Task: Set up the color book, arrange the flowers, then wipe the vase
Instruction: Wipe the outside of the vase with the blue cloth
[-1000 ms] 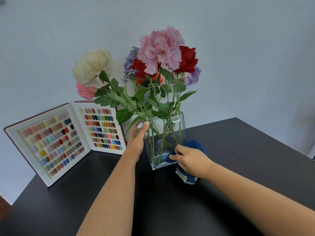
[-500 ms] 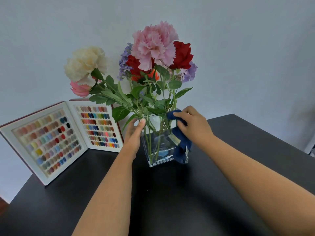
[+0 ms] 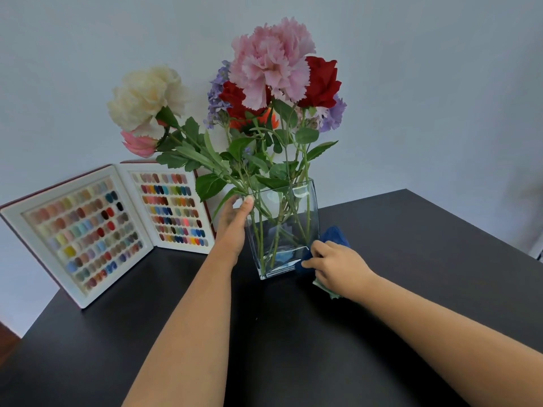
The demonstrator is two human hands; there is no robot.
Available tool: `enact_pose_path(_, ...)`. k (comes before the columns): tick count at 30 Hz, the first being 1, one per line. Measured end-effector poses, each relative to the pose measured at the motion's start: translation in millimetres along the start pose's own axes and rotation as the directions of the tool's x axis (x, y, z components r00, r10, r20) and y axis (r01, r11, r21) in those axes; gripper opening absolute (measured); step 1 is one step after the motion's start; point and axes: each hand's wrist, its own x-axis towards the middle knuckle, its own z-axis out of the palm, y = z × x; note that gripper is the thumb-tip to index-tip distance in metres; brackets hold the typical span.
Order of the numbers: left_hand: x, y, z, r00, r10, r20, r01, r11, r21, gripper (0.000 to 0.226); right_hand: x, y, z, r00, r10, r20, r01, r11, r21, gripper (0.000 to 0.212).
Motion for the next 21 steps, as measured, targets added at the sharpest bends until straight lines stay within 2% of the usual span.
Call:
enact_pose_path(2, 1.7, 0.9, 0.4, 1.000, -0.006, 0.003, 0.006, 1.000, 0.001, 0.062, 2.8, 6.8, -3.9, 0.993, 0.021, 0.115, -0.022, 1.000, 0.012, 0.035)
enact_pose_path(4, 3.1, 1.1, 0.4, 1.000, -0.018, 0.006, 0.018, 1.000, -0.002, 0.061, 6.9, 13.2, -15.8, 0.992, 0.126, 0.006, -0.124, 0.970, 0.209, 0.031)
enact_pose_path(5, 3.1, 0.7, 0.5, 1.000, -0.022, 0.008, 0.022, 1.000, 0.000, 0.064, 8.3, 16.9, -23.2, 0.962, 0.254, -0.096, -0.202, 0.907, 0.370, 0.029)
enact_pose_path(6, 3.2, -0.1, 0.6, 1.000, -0.023, 0.008, 0.023, 1.000, 0.001, 0.067, 10.4, 21.9, -31.5, 0.888, 0.421, -0.187, -0.265, 0.800, 0.539, 0.028)
enact_pose_path(7, 2.9, -0.6, 1.0, 1.000, -0.024, 0.010, 0.024, 1.000, -0.002, 0.070, 13.7, 26.5, -40.2, 0.776, 0.591, -0.219, -0.313, 0.662, 0.681, 0.029)
enact_pose_path(8, 3.1, -1.3, 1.7, 1.000, -0.024, 0.010, 0.024, 1.000, -0.009, 0.072, 18.1, 30.4, -48.7, 0.665, 0.721, -0.194, -0.336, 0.521, 0.784, 0.026)
enact_pose_path(9, 3.0, -1.6, 2.2, 1.000, -0.023, 0.009, 0.023, 1.000, -0.013, 0.075, 24.1, 33.8, -56.3, 0.587, 0.796, -0.148, -0.335, 0.406, 0.850, 0.022)
enact_pose_path(10, 2.7, -1.5, 2.7, 1.000, -0.019, 0.004, 0.019, 1.000, -0.014, 0.076, 31.1, 36.2, -61.7, 0.551, 0.828, -0.103, -0.327, 0.327, 0.887, 0.019)
enact_pose_path(13, 1.9, -1.3, 2.7, 1.000, -0.007, -0.016, 0.007, 1.000, -0.008, 0.076, 50.7, 36.2, -66.0, 0.568, 0.823, 0.011, -0.314, 0.205, 0.927, 0.019)
enact_pose_path(15, 0.8, -1.0, 2.4, 1.000, -0.007, -0.017, 0.007, 1.000, -0.009, 0.076, 59.1, 31.5, -62.3, 0.595, 0.802, 0.053, -0.312, 0.170, 0.935, 0.020)
enact_pose_path(21, -0.6, -2.5, 4.7, 1.000, 0.002, -0.005, -0.002, 1.000, 0.021, 0.058, 58.4, 40.4, -59.7, 0.667, 0.743, 0.058, -0.440, 0.329, 0.836, 0.025)
